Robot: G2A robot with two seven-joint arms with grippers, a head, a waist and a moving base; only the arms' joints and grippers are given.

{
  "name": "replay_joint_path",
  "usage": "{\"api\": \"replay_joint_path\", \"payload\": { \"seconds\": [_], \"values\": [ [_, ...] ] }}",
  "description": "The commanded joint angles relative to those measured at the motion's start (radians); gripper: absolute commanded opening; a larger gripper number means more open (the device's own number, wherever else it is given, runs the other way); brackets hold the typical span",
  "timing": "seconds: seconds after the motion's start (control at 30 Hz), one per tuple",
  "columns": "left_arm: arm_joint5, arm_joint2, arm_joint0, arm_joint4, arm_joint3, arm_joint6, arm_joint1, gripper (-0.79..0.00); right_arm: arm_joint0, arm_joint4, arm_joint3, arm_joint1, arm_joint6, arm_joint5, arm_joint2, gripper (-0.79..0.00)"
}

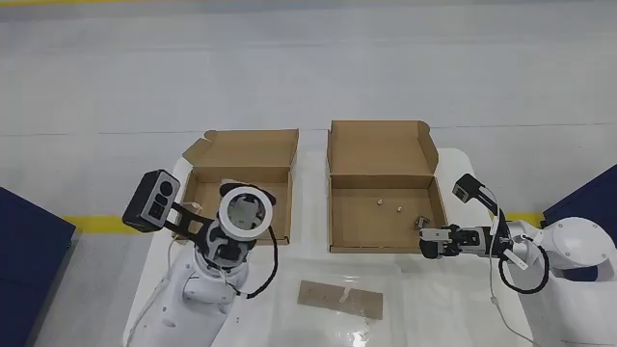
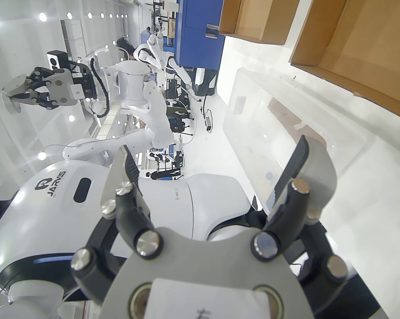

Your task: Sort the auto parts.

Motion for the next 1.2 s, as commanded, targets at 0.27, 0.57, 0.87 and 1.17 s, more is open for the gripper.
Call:
{"api": "replay_joint_path", "payload": {
  "seconds": [0.27,0.57,0.87,1.17],
  "values": [
    [0.000,0.003,0.002,-0.029,0.000,-0.012,-0.002,-0.785,0.000,0.000,0.000,0.000,0.000,0.000,0.000,0.000],
    [0.000,0.003,0.002,-0.029,0.000,-0.012,-0.002,-0.785,0.000,0.000,0.000,0.000,0.000,0.000,0.000,0.000],
    [0.033,-0.005,0.015,-0.044,-0.018,-0.055,-0.004,-0.785,0.000,0.000,0.000,0.000,0.000,0.000,0.000,0.000],
    [0.043,-0.060,0.033,0.034,0.028,-0.132,-0.003,-0.785,0.000,0.000,0.000,0.000,0.000,0.000,0.000,0.000]
  ]
}}
